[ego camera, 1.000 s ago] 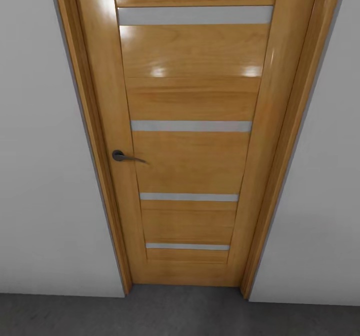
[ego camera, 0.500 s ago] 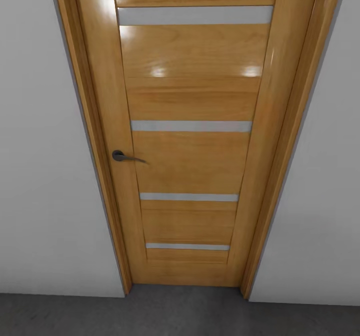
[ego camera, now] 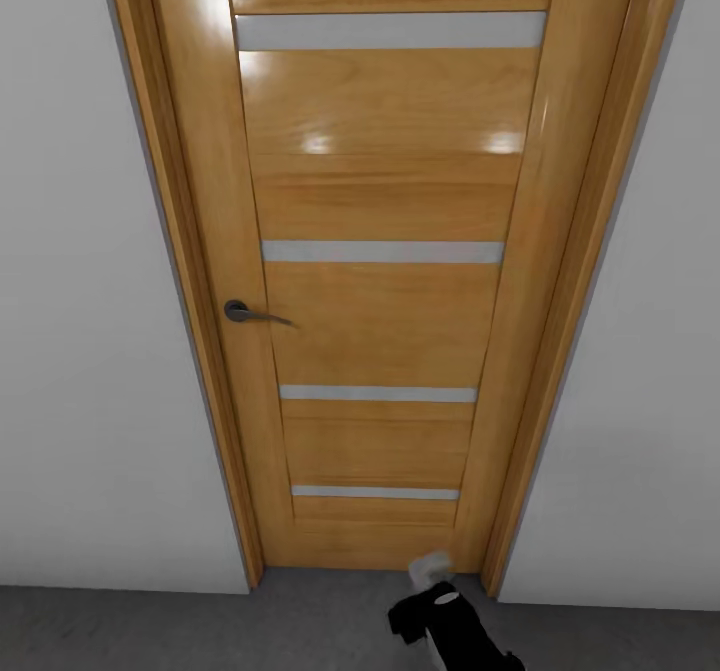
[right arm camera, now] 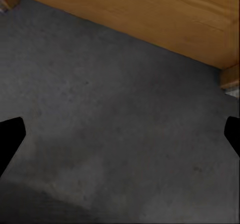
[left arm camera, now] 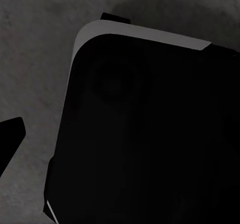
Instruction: Move the two storage containers from the living room to the garage. In the garage, place one container on the floor and stack the other container on top of it (either order is fine).
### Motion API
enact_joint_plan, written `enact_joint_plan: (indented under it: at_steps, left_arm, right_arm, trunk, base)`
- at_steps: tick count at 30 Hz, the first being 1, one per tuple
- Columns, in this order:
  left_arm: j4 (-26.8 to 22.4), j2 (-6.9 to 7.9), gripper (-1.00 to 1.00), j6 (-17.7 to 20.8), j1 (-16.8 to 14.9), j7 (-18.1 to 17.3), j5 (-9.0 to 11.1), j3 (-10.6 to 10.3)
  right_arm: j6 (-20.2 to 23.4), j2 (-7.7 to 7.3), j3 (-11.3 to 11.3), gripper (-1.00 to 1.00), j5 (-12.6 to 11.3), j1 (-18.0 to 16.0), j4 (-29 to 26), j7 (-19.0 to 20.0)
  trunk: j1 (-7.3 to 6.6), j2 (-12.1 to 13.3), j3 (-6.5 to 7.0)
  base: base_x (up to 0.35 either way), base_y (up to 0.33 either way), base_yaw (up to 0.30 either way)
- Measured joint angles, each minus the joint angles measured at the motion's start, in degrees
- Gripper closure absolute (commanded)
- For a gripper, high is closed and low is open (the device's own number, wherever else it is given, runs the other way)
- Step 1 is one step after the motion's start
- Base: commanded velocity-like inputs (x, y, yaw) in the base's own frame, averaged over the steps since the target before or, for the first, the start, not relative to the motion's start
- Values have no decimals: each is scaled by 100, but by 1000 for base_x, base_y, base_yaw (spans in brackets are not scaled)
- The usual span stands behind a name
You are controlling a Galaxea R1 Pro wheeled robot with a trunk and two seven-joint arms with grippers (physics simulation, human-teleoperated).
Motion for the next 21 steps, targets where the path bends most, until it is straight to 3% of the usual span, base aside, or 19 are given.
enact_joint_plan:
  at_steps: [1,4,5,7,9,13,18,21]
  left_arm:
    - [0,-2,-100,0,0,0,0,-1]
    - [-2,-6,-100,0,0,0,-1,-5]
    - [-3,-13,-100,0,-1,0,-3,-7]
    - [-5,-16,-100,1,0,0,-11,-7]
    - [-7,-17,-100,1,0,0,-13,-7]
    - [-7,-17,-100,1,0,0,-14,-7]
    - [-9,-17,-100,2,0,0,-14,-11]
    - [-9,-17,-100,2,0,0,-15,-13]
  right_arm:
    - [338,0,20,-100,-10,-286,-176,4]
    - [785,0,49,-100,-20,-597,-636,16]
    - [1332,-1,468,-100,-52,-736,-1328,55]
    - [2019,0,1344,-100,-69,-785,-2611,78]
    - [2335,0,1793,-100,-49,-908,-3140,81]
    - [2511,0,2072,-100,-62,-1463,-3415,76]
    - [2459,0,2154,-100,-154,-2123,-3467,69]
    - [2216,0,2172,-100,-177,-2472,-3469,69]
  trunk:
    - [0,0,0]
    - [0,0,0]
    - [0,1,0]
    - [-1,-1,0]
    - [0,0,0]
    - [0,0,0]
    - [0,0,-1]
    - [0,0,0]
  base:
    - [0,0,0]
    - [0,0,0]
    - [0,0,0]
    - [0,0,0]
    - [0,0,0]
    - [0,0,0]
    - [0,0,0]
    - [0,0,0]
